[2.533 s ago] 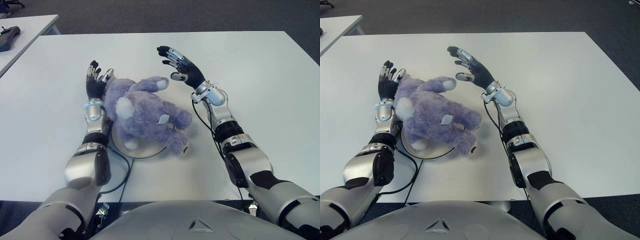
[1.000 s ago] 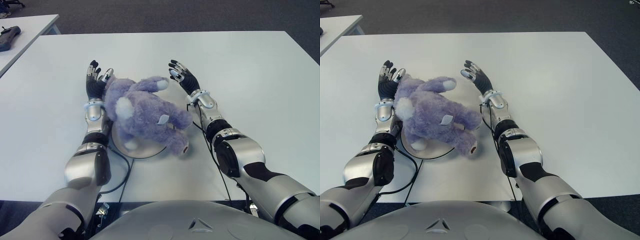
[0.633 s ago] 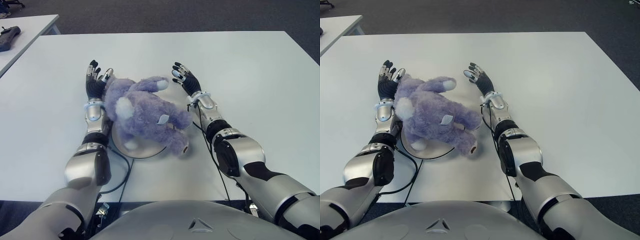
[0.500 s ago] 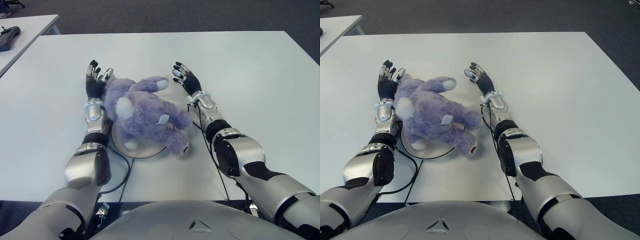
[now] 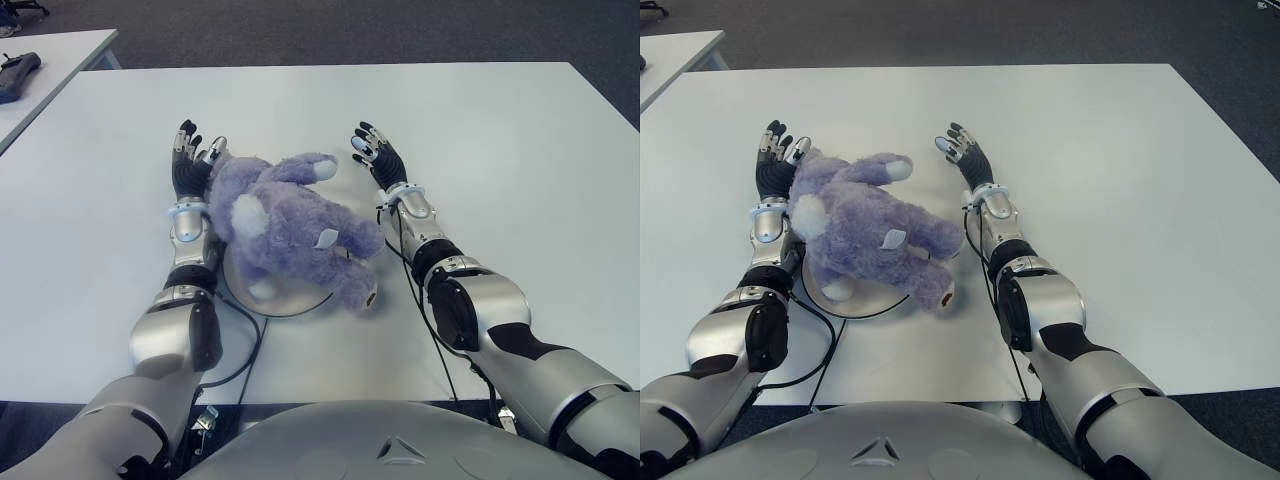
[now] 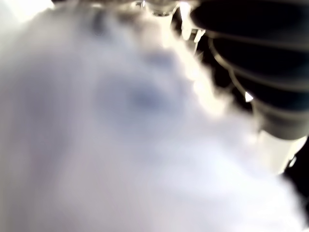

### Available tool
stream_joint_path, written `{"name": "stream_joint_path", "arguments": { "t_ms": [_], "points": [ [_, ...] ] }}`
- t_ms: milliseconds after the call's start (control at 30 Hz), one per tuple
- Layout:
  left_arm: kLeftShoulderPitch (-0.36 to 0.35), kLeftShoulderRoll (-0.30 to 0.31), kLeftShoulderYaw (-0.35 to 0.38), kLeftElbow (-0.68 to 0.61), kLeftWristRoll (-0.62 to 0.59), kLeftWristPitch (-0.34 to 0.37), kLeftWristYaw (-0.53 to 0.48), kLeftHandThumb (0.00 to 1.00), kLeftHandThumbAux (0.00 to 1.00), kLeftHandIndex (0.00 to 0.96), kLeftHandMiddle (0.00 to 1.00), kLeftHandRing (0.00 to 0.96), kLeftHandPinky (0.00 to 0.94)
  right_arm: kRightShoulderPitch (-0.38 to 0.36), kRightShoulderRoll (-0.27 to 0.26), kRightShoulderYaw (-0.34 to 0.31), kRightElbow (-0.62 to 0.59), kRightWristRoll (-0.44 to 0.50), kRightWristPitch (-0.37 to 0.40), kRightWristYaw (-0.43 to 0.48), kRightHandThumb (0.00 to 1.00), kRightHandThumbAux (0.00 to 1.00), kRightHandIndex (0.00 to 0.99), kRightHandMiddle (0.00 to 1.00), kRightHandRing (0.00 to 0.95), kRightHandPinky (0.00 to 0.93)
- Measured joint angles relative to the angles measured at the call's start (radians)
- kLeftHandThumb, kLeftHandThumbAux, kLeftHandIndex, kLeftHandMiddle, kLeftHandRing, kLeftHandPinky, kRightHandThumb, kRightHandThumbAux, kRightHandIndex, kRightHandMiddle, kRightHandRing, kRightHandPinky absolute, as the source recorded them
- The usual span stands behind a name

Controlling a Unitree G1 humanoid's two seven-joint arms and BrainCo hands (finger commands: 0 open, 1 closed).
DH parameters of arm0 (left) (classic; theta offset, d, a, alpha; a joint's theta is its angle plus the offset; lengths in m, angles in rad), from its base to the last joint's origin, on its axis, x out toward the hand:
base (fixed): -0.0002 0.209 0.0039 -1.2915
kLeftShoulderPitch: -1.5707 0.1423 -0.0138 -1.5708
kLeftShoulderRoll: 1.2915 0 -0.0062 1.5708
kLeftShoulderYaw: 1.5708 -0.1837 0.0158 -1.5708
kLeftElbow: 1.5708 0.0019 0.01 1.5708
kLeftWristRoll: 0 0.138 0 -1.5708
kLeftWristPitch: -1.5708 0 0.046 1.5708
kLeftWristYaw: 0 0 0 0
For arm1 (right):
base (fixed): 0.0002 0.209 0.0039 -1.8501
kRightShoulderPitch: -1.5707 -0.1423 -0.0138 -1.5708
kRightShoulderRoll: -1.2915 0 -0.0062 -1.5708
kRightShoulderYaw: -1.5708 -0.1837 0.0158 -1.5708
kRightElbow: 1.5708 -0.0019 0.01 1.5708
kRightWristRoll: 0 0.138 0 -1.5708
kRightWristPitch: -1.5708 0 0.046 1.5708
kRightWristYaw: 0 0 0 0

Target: Put the doll into the plate.

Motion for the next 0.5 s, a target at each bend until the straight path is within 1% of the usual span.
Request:
{"name": "stream_joint_path", "arguments": {
  "t_ms": [500],
  "points": [
    [0.000, 0.000, 0.012, 0.000, -0.009, 0.000, -0.035, 0.000, 0.595, 0.008, 0.058, 0.046, 0.057, -0.006, -0.009, -0.046, 0.003, 0.000, 0.024, -0.040, 0.000, 0.612, 0.000, 0.037, 0.003, 0.000]
  ]
}}
